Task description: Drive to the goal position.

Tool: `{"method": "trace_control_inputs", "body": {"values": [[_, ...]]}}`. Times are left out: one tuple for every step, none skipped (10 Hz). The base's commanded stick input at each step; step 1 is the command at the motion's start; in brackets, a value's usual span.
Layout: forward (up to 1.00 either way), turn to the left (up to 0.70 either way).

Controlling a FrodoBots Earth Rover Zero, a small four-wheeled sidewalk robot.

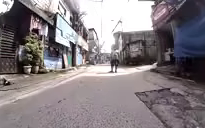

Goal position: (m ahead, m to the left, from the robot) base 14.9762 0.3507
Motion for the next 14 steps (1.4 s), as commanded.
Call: {"method": "trace_control_inputs", "body": {"values": [[0.00, 0.00], [0.00, 0.00], [0.00, 0.00], [0.00, 0.00], [0.00, -0.31], [0.95, -0.28], [1.00, -0.27], [1.00, -0.27], [1.00, -0.27], [1.00, -0.27], [1.00, -0.27], [1.00, -0.27], [1.00, -0.27], [1.00, -0.07]]}}
